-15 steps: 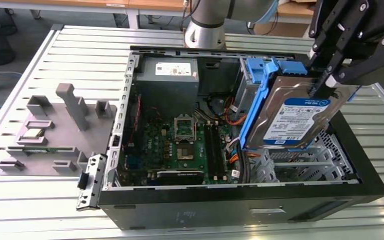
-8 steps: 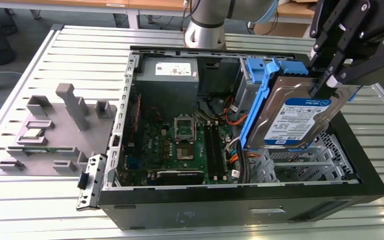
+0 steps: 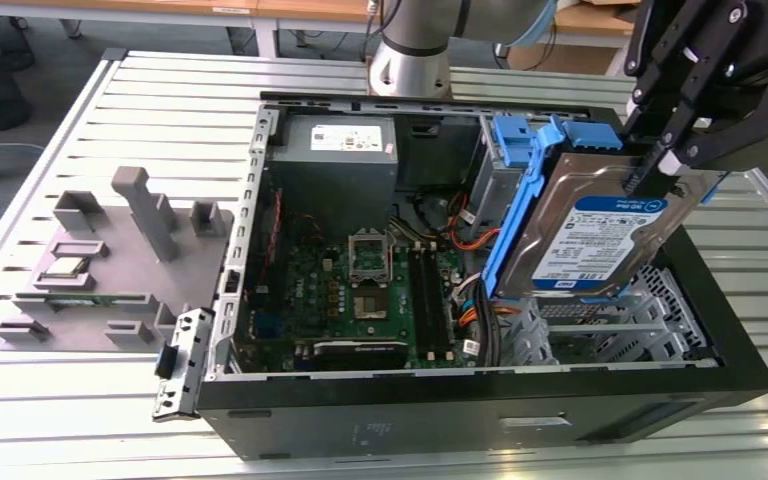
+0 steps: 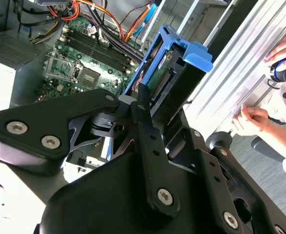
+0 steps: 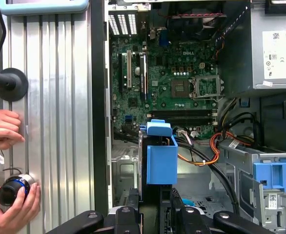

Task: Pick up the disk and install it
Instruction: 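Pick up the disk, then insert the disk into the insertion slot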

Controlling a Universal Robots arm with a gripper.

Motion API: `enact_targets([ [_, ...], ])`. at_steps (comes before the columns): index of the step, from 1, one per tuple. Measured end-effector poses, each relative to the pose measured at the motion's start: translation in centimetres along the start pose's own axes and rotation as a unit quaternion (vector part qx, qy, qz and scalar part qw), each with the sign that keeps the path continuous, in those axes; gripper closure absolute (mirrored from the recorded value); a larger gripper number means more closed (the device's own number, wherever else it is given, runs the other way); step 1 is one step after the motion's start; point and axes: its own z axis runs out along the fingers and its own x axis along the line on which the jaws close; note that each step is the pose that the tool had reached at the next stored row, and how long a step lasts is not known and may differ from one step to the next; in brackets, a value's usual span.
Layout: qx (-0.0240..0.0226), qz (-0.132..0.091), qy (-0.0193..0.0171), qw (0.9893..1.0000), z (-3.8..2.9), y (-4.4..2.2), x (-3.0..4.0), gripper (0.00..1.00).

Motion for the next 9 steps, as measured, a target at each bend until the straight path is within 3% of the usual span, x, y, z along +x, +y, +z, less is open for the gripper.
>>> enact_targets([
  [9, 0.0000, 0.000, 0.0000, 1.0000, 0.00, -0.46, -0.02, 0.65],
])
